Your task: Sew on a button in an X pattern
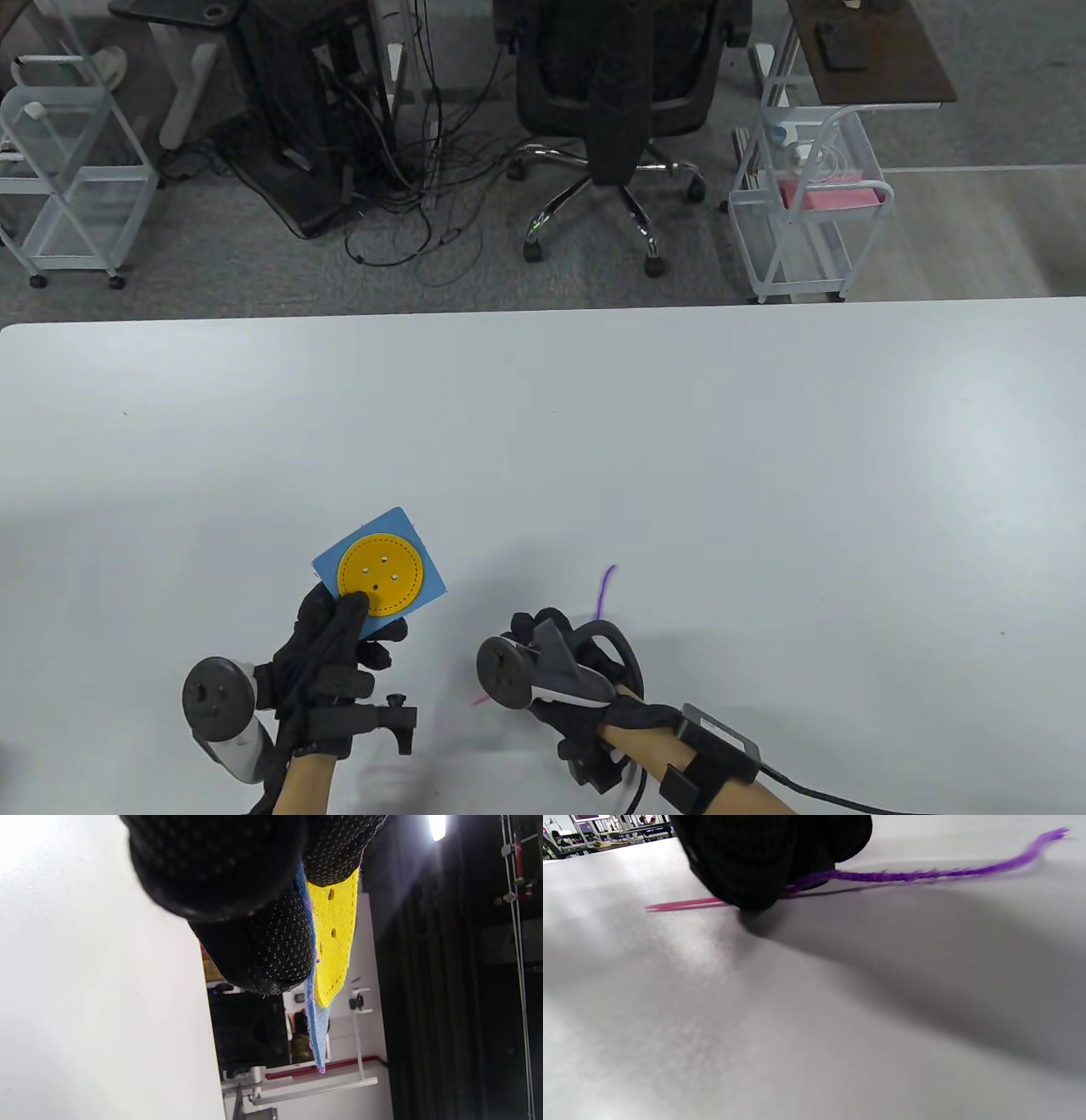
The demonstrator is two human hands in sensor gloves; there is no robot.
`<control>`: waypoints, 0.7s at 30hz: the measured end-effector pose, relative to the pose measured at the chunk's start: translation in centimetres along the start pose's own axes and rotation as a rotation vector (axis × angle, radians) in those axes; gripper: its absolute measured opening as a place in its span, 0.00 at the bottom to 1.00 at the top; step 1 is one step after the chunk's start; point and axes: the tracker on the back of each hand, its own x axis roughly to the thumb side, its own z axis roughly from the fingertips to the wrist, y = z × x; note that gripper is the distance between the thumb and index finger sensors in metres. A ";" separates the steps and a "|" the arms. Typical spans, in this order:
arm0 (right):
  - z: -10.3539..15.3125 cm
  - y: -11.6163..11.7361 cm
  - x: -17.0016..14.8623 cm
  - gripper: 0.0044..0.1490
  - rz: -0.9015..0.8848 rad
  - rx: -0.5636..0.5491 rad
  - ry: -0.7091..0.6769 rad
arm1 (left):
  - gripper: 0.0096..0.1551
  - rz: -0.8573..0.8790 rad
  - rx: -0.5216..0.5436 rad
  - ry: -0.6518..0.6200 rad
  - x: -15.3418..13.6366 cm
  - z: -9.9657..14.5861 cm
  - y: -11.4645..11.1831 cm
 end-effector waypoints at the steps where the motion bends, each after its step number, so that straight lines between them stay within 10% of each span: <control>1: -0.1 0.0 0.1 0.23 0.008 0.002 0.001 | 0.21 0.008 0.000 0.003 0.0 0.0 0.0; 9: -0.3 -1.8 -1.0 0.22 -0.144 -0.048 0.016 | 0.21 0.127 -0.029 0.051 -0.2 -0.1 -0.2; 21: 1.0 -9.8 -3.8 0.23 -0.654 -0.420 0.020 | 0.22 0.543 -0.110 0.153 -1.1 -0.3 -0.6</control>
